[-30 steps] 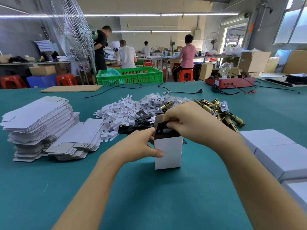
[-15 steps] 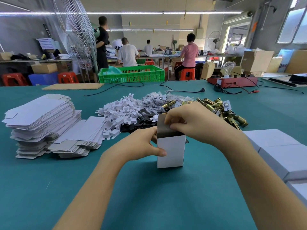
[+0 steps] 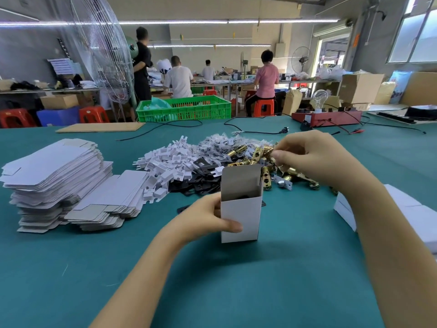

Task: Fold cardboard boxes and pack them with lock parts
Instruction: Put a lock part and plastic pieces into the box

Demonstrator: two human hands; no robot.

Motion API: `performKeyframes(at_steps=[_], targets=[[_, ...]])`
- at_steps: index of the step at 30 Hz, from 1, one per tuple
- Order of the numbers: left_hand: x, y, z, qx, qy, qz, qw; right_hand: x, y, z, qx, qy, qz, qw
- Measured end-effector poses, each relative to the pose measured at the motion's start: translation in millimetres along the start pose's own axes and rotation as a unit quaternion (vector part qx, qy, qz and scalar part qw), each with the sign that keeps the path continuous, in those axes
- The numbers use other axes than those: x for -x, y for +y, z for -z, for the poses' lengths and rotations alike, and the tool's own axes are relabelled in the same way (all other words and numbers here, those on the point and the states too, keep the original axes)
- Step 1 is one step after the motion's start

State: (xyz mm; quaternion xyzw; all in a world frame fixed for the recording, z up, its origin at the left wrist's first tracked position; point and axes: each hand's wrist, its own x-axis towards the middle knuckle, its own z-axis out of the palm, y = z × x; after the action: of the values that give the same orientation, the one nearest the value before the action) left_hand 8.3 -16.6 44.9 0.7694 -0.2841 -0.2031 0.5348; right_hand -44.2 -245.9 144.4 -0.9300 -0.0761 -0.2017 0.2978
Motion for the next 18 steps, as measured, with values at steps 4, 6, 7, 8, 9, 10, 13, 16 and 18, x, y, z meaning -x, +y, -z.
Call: performKeyframes(at_steps=[4, 6, 7, 8, 9, 10, 13, 16, 18], targets=[[-4.8, -21.1, -22.3, 0.063, 0.079, -0.006, 0.995, -0.9, 26.5, 1.4, 0.004, 0.011, -0.074, 0.997], [-6.7, -25.8, -24.7, 0.069, 0.112, -0.010, 0.991, -0.9, 37.4, 0.1, -0.011, 0.019, -0.108, 0.994], [-7.3, -27.2, -24.6, 0.069, 0.125, -0.012, 0.990, -0.9, 41.8, -1.0, -0.018, 0.025, -0.121, 0.992], [-8.1, -28.2, -24.6, 0.071, 0.137, -0.012, 0.988, -0.9, 45.5, -2.5, -0.024, 0.035, -0.131, 0.990], [-8.8, -28.8, -24.4, 0.073, 0.147, -0.012, 0.986, -1.1, 48.2, -4.4, -0.032, 0.051, -0.135, 0.989], [-10.0, -29.4, -24.0, 0.075, 0.155, -0.013, 0.985, -2.3, 50.3, -7.1, -0.043, 0.073, -0.136, 0.987], [-14.2, -31.6, -21.5, 0.083, 0.157, -0.012, 0.984, -15.7, 53.8, -22.5, -0.057, 0.148, -0.128, 0.979], [-17.8, -34.5, -17.9, 0.091, 0.143, -0.016, 0.985, -51.2, 60.2, -47.5, -0.044, 0.168, -0.135, 0.976], [-20.4, -37.0, -15.9, 0.100, 0.135, -0.017, 0.986, -78.3, 68.7, -64.0, 0.001, 0.134, -0.131, 0.982]])
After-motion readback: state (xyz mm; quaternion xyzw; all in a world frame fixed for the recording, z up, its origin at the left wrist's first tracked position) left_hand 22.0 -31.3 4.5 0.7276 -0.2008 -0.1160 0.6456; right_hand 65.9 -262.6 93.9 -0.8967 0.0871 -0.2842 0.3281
